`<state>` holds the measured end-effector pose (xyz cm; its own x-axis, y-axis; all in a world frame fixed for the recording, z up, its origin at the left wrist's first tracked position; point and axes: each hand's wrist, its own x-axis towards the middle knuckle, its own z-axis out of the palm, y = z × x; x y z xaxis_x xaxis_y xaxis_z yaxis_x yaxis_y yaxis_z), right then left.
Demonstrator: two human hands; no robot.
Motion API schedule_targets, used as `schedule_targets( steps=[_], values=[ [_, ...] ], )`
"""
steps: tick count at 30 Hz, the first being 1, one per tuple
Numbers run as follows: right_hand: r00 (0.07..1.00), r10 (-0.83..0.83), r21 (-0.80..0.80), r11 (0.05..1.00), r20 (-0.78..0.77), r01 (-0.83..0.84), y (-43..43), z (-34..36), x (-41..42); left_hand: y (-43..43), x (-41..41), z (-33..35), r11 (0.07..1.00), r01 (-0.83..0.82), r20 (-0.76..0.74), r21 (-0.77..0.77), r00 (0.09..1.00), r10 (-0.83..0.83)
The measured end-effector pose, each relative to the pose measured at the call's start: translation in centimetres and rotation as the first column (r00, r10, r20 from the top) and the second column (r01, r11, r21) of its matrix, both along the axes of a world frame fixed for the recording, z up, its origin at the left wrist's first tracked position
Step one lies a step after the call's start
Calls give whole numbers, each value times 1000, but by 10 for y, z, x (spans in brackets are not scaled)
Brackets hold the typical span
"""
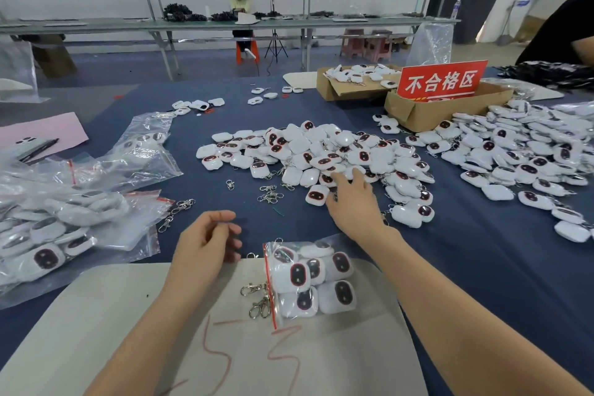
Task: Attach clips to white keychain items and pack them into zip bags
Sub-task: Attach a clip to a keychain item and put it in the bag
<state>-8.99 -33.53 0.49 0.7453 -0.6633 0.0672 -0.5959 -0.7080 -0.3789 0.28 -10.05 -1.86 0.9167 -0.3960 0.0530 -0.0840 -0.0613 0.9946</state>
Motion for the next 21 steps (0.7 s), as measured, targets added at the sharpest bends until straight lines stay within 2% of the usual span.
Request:
schedule_targets(
  steps=[4, 7, 9, 13, 16, 18, 21],
  values=[
    [994, 104, -56, 993, 17, -103, 3, -1, 7, -29, 17, 0, 992, 31, 92, 124, 995, -42],
    [981, 180, -24, 984, 71, -178, 2, -3, 14, -49, 28, -1, 975, 47, 170, 217, 982, -85],
    [962, 230, 17, 972, 145, -234, 2, -6, 20, -59, 33, 0, 948, 14, 279, 317, 954, -107],
    [914, 229, 147, 945, 334, -291, 3, -18, 25, -75, 34, 0, 819, -72, 482, 569, 837, -260],
    [905, 254, 186, 926, 340, -330, -4, -23, 25, -80, 31, -4, 696, -84, 535, 713, 707, -462],
    [905, 272, 207, 914, 327, -349, -8, -24, 25, -81, 32, -5, 693, -56, 530, 719, 688, -495],
    [902, 290, 240, 896, 320, -373, -10, -26, 24, -79, 34, -6, 744, -10, 532, 668, 705, -468]
  ],
)
